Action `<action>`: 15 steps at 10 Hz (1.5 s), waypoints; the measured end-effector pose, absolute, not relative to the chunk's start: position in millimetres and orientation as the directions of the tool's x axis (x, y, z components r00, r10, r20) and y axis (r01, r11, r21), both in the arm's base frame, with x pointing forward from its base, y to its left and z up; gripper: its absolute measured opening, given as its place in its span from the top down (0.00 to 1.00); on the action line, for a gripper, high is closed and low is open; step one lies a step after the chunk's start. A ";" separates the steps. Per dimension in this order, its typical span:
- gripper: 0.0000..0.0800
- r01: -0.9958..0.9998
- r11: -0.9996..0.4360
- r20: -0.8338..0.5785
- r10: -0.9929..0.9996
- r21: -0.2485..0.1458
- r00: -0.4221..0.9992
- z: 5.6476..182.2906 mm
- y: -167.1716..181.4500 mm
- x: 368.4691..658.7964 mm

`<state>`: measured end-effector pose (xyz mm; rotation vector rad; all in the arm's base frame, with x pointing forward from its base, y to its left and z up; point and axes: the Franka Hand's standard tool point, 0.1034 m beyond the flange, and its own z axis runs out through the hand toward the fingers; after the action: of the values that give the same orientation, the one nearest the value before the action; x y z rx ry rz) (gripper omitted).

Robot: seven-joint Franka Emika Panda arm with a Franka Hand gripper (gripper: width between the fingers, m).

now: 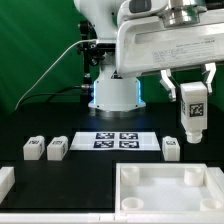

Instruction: Assemble one leg

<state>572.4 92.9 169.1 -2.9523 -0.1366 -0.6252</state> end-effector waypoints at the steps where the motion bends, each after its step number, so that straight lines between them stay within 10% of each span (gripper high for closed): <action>1: 0.63 0.132 -0.987 0.452 0.079 -0.087 0.889 162.6 99.9 578.4; 15: 0.63 0.127 -0.989 0.506 0.068 -0.082 0.860 110.4 105.4 616.3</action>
Offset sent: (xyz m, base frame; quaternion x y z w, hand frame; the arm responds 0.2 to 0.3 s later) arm 0.0400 -0.0055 -0.0004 -0.0329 0.1448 -0.0366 0.9882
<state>616.3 105.4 110.4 -2.9205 -0.1533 -0.7875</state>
